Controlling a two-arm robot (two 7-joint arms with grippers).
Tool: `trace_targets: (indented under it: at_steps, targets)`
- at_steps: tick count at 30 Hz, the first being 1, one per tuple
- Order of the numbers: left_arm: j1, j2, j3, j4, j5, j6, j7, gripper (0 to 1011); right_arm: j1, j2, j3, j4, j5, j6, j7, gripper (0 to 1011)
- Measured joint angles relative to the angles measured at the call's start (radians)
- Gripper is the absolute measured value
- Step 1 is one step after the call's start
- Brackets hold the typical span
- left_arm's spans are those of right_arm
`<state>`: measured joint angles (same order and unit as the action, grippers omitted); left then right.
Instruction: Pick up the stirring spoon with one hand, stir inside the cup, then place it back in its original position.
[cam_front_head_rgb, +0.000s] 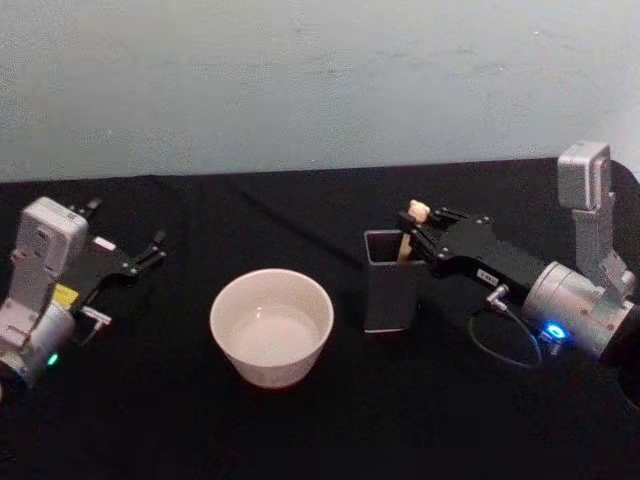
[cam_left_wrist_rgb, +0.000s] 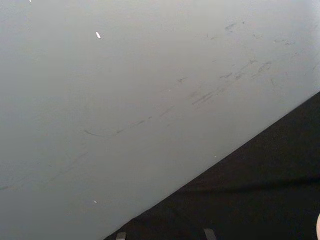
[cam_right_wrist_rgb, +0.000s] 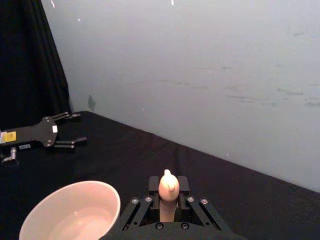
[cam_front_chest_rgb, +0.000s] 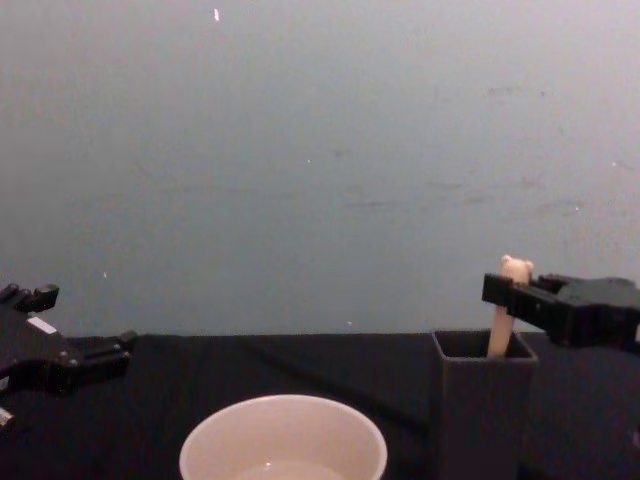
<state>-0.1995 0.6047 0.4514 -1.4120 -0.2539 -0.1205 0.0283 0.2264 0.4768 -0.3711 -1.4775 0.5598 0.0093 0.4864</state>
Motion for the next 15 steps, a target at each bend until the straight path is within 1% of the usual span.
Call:
trace_targets:
  at_steps: [10,15]
  targets:
    - [0.0,0.0,0.0,0.0,0.0,0.0,0.0,1001,-0.002,0.0,-0.007,0.007,-0.026,0.01,-0.013,212]
    - [0.0,0.0,0.0,0.0,0.0,0.0,0.0,1001,-0.002,0.0,-0.006,0.007,-0.026,0.01,-0.012,212]
